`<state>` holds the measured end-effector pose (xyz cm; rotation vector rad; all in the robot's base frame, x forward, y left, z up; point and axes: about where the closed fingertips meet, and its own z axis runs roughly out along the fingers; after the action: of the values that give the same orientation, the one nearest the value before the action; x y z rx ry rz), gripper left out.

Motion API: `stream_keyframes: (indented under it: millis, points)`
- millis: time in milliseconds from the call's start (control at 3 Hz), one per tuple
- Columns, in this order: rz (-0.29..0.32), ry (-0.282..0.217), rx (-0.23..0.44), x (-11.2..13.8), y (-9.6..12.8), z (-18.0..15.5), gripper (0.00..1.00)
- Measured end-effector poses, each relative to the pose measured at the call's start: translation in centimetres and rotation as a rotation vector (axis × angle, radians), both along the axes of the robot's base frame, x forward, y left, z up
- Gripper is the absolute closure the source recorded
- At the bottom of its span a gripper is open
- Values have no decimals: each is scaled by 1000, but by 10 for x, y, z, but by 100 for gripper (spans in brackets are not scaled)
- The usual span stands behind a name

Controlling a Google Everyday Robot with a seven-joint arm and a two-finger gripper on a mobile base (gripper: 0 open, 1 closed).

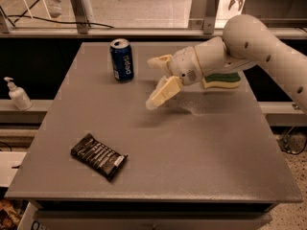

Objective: Move pepsi can near rxbar chocolate

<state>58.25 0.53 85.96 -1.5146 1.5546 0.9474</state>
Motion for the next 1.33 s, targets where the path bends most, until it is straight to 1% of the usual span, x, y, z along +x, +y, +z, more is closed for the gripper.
stream_keyframes:
  millis: [333, 667, 1000, 1333]
  points:
    - [58, -12, 68, 2, 55, -1, 0]
    - [111, -67, 90, 19, 98, 4, 0]
    - [111, -67, 90, 19, 98, 3, 0]
    - [122, -91, 83, 21, 99, 4, 0]
